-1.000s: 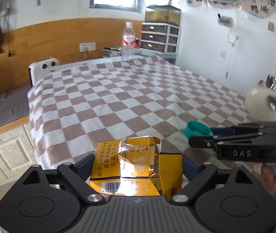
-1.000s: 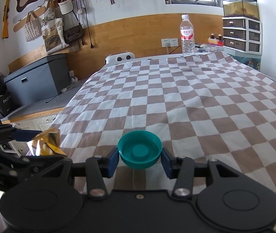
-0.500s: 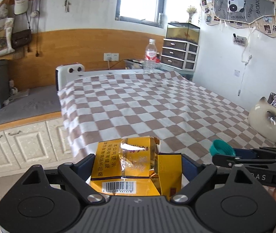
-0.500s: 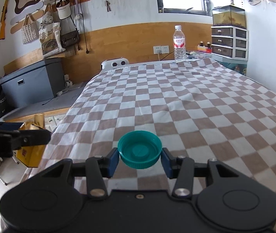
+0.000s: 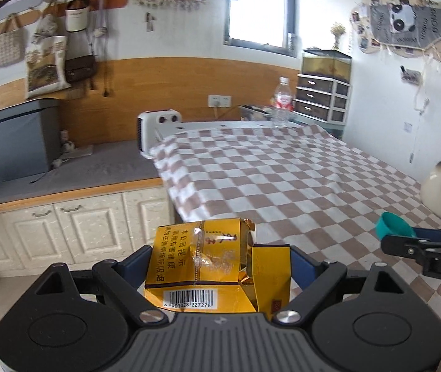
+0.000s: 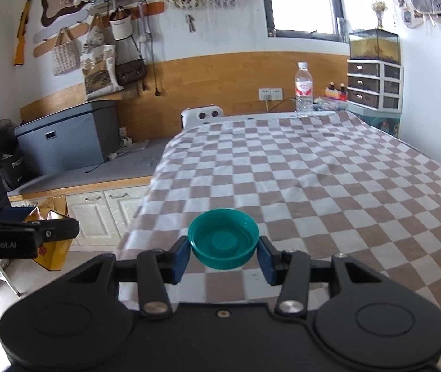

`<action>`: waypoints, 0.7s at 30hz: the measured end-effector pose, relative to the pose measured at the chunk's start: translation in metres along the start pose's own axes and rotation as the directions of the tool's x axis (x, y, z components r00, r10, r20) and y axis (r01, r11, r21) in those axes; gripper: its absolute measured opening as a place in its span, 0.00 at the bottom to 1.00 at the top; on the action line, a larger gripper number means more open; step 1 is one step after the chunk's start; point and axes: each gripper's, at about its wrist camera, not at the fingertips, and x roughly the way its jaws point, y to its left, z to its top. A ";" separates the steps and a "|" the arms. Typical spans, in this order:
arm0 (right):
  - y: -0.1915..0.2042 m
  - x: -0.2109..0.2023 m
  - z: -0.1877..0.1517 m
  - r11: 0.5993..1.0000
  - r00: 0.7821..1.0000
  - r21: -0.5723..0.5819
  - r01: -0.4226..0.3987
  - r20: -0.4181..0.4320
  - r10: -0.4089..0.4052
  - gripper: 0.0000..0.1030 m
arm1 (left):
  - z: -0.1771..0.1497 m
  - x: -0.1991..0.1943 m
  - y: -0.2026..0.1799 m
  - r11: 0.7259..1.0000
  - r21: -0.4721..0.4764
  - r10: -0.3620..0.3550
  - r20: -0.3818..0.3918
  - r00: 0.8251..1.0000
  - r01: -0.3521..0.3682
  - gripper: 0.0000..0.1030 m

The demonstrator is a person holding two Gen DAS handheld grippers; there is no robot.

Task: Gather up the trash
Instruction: 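Carry the yellow box and teal cap over the wastebasket with both grippers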

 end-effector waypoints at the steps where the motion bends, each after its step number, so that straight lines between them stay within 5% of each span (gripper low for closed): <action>1: 0.004 -0.003 0.000 1.000 1.000 -0.002 -0.003 0.002 0.003 0.46 | -0.001 -0.004 0.005 1.000 -0.003 0.008 0.004 1.000 -0.008 0.88; 11: 0.056 -0.013 0.002 0.999 0.999 -0.014 -0.035 0.012 0.036 0.46 | -0.012 -0.037 0.060 0.995 -0.064 0.079 0.023 0.997 -0.077 0.88; 21: 0.134 0.023 -0.007 0.990 0.990 -0.051 -0.134 -0.058 0.131 0.46 | -0.042 -0.051 0.143 0.976 -0.141 0.162 -0.027 0.986 -0.164 0.88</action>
